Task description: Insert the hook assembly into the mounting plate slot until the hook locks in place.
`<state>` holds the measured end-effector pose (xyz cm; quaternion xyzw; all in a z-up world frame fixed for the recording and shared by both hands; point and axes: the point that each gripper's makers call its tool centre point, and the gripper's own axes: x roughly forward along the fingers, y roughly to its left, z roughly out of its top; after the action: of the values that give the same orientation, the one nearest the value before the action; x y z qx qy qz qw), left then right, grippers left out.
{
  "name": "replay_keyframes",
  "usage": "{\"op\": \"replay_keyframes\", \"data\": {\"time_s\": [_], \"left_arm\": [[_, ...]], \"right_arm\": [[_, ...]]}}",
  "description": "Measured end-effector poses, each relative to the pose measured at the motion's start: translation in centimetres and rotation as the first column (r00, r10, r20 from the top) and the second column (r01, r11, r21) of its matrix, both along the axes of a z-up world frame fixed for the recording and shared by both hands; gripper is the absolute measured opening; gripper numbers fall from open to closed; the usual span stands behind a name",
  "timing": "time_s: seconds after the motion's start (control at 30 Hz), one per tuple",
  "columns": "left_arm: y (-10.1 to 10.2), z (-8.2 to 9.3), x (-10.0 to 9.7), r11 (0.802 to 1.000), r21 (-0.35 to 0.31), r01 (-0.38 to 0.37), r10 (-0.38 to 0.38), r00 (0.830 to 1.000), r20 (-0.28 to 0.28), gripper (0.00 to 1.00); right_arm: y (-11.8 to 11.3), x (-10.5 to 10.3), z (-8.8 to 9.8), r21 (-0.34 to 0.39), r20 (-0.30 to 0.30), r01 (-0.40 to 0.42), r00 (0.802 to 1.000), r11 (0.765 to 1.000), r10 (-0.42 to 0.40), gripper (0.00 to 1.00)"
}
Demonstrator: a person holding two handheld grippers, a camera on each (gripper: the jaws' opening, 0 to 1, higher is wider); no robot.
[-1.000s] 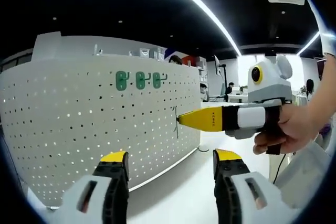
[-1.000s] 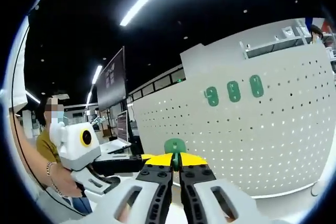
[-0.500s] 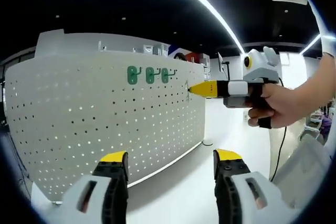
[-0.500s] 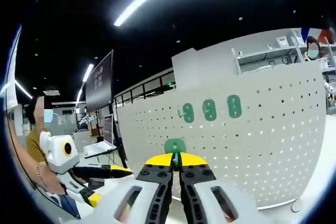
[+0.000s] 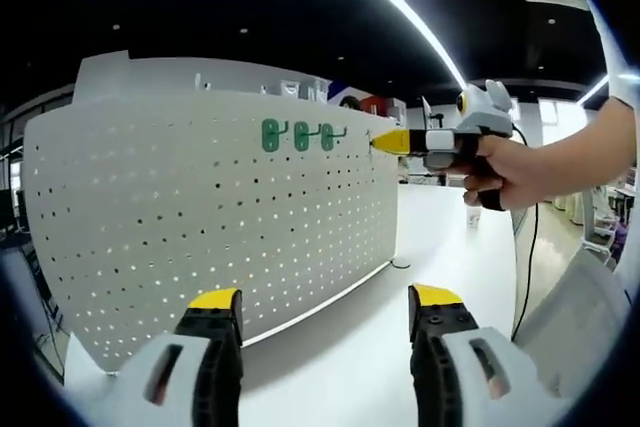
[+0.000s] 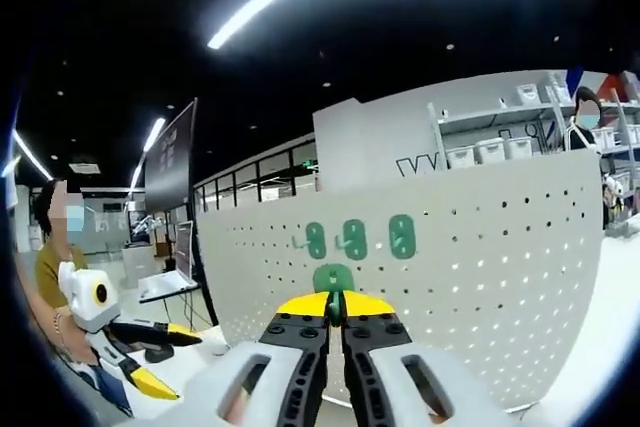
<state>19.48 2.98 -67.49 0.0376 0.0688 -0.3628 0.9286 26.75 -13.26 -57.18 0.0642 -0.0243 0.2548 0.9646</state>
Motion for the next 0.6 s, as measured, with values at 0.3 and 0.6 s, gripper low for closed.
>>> {"op": "replay_keyframes", "data": {"time_s": [0.3,0.6], "left_arm": [[0.9,-0.4,-0.2,1.000,0.003,-0.012,0.012,1.000,-0.015,0.70],[1.9,-0.7,-0.4,1.000,0.007,-0.026,0.026,0.999,-0.023,0.70]], "right_arm": [[-1.9,1.6,1.0,-0.007,0.011,0.046,0.999,0.999,-0.046,0.00],[-3.5,3.0,1.8,-0.020,0.020,0.087,0.996,0.996,-0.086,0.00]]}}
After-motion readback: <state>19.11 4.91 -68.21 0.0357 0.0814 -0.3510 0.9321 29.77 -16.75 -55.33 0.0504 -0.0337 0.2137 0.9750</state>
